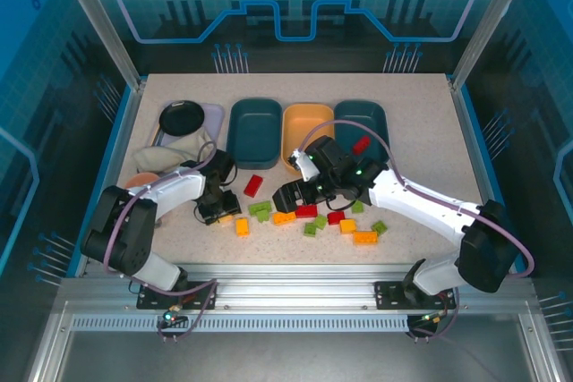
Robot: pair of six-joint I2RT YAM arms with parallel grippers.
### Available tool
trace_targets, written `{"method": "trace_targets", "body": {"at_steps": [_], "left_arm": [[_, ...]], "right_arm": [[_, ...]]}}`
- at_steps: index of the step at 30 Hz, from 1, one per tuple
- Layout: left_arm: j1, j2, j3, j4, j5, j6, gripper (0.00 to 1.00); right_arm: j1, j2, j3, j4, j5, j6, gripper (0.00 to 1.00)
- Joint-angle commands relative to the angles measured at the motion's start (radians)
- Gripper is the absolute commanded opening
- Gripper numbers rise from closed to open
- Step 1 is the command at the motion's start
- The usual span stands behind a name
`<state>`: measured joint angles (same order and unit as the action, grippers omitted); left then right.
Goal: Sort the legos into containers by color
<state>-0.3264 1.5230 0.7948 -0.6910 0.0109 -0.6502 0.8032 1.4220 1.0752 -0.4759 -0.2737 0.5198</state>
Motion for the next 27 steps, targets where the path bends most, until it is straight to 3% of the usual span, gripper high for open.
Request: {"method": "trace_targets", "body": {"at_steps": [1,7,11,19,27], "left_arm": [[-0.026,0.001,0.03,0.001,-0.018,0.009,0.42],[-0.099,-0.111,0.162,-0.158,-0.054,-0.052,0.38],[-0.084,-0.122,0.346,-0.236,-0.071,-0.042,0.37],[-0.004,0.257,0.768,-0.235,-0.049,0.058,0.37],[0.043,0.701,1.205,-0.34,-0.023,0.099,0.39]], "right_arm": [[-0.012,0.01,0.037,0.008,-0.007,0.009,0.92],[-0.039,-0.059,0.048,-0.007,0.074,0.028,0.91],[-0.098,-0.128,0.027,0.043,0.134,0.1,0.9],[-0.198,-0.095,0.04,0.174,0.208,0.212,0.92],[-0.249,0.018,0.199,0.007,0.216,0.206,0.91]]}}
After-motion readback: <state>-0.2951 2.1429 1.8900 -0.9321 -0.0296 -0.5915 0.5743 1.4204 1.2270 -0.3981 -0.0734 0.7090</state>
